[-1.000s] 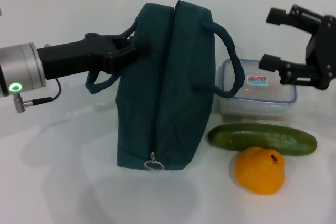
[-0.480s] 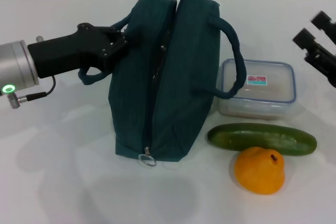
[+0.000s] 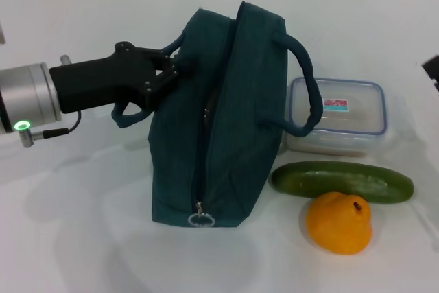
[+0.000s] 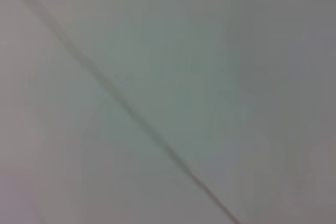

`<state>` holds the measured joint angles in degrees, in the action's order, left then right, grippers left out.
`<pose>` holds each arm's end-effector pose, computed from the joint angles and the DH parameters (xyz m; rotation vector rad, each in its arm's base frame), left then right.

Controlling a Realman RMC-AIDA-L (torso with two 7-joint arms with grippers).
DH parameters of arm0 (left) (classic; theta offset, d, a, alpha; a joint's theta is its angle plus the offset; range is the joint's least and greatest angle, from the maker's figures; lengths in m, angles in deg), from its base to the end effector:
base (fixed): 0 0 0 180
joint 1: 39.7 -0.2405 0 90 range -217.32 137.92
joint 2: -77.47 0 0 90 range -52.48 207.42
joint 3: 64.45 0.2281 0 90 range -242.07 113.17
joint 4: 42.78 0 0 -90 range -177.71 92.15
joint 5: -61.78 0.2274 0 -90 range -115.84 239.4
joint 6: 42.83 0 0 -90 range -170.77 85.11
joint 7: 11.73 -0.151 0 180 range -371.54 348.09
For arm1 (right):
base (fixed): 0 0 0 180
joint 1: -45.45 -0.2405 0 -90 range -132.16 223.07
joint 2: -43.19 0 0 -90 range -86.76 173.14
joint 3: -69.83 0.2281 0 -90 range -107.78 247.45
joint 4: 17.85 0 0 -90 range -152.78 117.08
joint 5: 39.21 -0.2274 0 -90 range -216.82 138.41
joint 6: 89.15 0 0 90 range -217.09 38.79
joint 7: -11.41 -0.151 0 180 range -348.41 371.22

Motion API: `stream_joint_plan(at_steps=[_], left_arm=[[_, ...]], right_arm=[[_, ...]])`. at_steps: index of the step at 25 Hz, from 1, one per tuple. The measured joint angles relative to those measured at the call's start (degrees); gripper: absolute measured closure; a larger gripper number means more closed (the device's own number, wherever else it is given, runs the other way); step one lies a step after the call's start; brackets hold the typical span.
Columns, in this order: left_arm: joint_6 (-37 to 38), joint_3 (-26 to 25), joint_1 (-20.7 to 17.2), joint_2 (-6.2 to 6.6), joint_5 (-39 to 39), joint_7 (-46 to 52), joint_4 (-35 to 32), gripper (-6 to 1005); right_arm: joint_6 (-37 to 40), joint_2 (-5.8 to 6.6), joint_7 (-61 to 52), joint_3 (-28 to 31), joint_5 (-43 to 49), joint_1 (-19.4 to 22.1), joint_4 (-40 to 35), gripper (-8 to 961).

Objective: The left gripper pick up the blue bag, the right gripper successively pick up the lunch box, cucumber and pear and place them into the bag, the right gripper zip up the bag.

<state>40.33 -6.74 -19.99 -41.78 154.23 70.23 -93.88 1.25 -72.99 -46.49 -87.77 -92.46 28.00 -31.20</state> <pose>-0.2254 0.3336 0.0280 -2.5864 -0.5111 -0.8372 0.2813 0.2617 -0.0230 -1.6958 1.0973 1.5698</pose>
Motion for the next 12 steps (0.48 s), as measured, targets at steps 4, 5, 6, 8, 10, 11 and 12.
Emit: stream_joint_plan(at_steps=[4,5,6,8,10,11,12], left_arm=[[0.42,0.02,-0.22,-0.07,0.73,-0.61,0.1,958],[0.7,0.03,-0.29,-0.08,0.93,-0.62,0.11,958],[0.95,0.03,-0.35,-0.09,1.15,-0.63,0.11,958],[1.27,0.03,-0.46,-0.1,1.46,-0.64,0.12,958],[1.32,0.04,-0.61,-0.1,1.58,-0.67,0.13,958],[1.34,0.04,-0.69,-0.1,1.59,-0.7,0.13,958],[1.36,0.04,-0.74,-0.1,1.61,-0.79,0.14,958]], right_arm=[[-3.24,-0.01,-3.78,0.02,-1.64,1.7,-0.35,84],[-4.34,-0.01,-4.35,0.02,-2.01,1.86,-0.6,84],[-5.54,-0.01,-4.96,0.02,-2.36,2.03,-0.87,84],[-8.24,0.0,-6.35,0.03,-2.89,2.03,-1.25,84],[-10.97,0.0,-7.64,0.03,-3.31,1.79,-1.71,84],[-11.86,-0.01,-8.04,0.03,-3.42,1.7,-1.88,84],[-12.98,-0.01,-8.39,0.03,-3.55,1.52,-2.17,84]])
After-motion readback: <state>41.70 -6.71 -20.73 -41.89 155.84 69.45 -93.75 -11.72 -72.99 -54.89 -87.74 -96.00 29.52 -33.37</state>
